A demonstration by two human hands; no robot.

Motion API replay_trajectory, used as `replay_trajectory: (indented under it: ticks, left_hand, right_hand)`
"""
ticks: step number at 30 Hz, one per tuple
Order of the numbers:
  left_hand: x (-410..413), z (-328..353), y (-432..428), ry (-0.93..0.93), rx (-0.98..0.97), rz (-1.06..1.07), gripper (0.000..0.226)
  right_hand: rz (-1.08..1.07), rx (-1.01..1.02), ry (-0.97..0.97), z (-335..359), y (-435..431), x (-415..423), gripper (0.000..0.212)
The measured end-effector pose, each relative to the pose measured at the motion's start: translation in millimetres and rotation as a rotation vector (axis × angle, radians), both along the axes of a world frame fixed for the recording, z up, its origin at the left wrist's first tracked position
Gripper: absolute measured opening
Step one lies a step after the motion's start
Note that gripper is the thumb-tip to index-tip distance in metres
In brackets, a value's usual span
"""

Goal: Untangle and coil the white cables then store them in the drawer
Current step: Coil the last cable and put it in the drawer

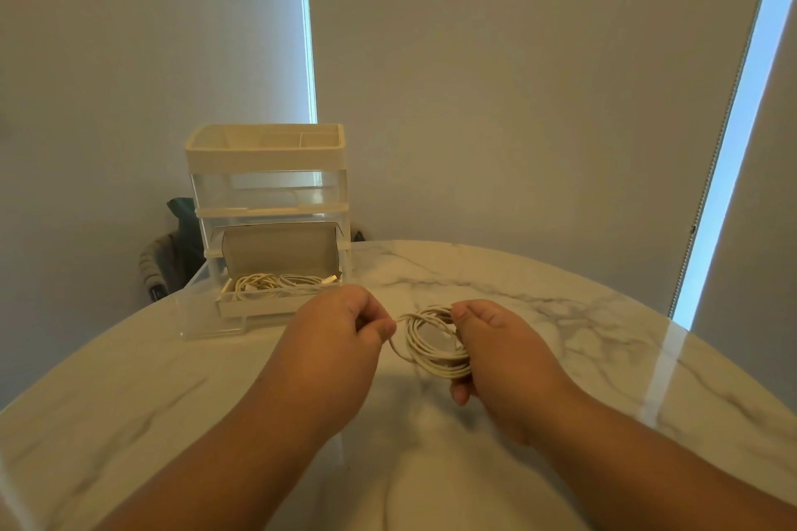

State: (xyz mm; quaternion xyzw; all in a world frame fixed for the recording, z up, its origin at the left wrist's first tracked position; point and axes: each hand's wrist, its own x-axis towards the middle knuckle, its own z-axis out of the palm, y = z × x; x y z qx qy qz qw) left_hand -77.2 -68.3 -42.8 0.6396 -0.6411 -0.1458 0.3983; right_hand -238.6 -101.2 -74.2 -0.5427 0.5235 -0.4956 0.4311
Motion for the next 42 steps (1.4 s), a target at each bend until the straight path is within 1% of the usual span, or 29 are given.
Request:
replay_trajectory:
  ticks: [2,5,6,9,11,13,15,18,21,24,27,31,34,37,39,42]
  left_hand:
    - [-5,-3,2,0.033,-0.004,-0.021,0.01]
    - [-12,-11,3,0.126,-0.028,-0.041,0.006]
    - [-15,-13,4,0.147,-0.033,-0.06,0.008]
    - [-24,-20,3,0.138,-0.065,-0.117,0.034]
    - [-26,-21,4,0.12,-0.092,-0.116,0.042]
    - [-25,-23,3,0.118,-0.12,-0.112,0.043]
    - [-23,-24,3,0.189,-0.119,-0.095,0.042]
    - [-23,-26,2,0.33,-0.098,-0.084,0.038]
    - [-32,-29,6,0.456,-0.058,-0.103,0.041]
    - [-40,-29,10,0.445,-0.075,-0.115,0.05]
    - [-41,-25,12,0.42,-0.051,-0.148,0.053]
    - [-43,-26,10,0.49,-0.048,-0.188,0.054]
    - [-40,-25,8,0.626,-0.058,-0.182,0.052]
    - [-31,-24,4,0.607,-0.129,-0.118,0.053]
    - [-27,-20,5,0.618,-0.115,-0.119,0.05]
    - [-29,-13,9,0.618,-0.038,-0.181,0.052]
  right_hand:
    - [0.021,-0.006,-0.056,-1,4,4,0.028]
    - [-0.006,-0.035,-0.07,-4,5,8,0.028]
    - [-0.012,-0.036,-0.081,-5,5,8,0.029]
    - [-0.012,-0.004,-0.167,-6,4,8,0.029]
    - [0.013,0.01,-0.238,-5,4,8,0.028]
    - [0.036,0.008,-0.273,-3,4,8,0.028]
    - [0.039,-0.014,-0.264,-3,4,7,0.029]
    - [0.06,-0.074,-0.296,-3,6,8,0.02]
    - [0.039,-0.124,-0.308,-2,8,12,0.025]
    - [0.02,-0.124,-0.319,-3,9,14,0.026]
    - [0.043,-0.087,-0.331,-2,10,16,0.023]
    - [0.109,-0.089,-0.23,-4,10,15,0.025]
    - [0.188,-0.13,-0.082,-5,14,14,0.028]
    - [0.257,-0.173,0.061,0,20,12,0.029]
    - [0.24,-0.237,0.166,3,19,7,0.041]
    - [0.263,-0.35,0.316,4,15,-3,0.079]
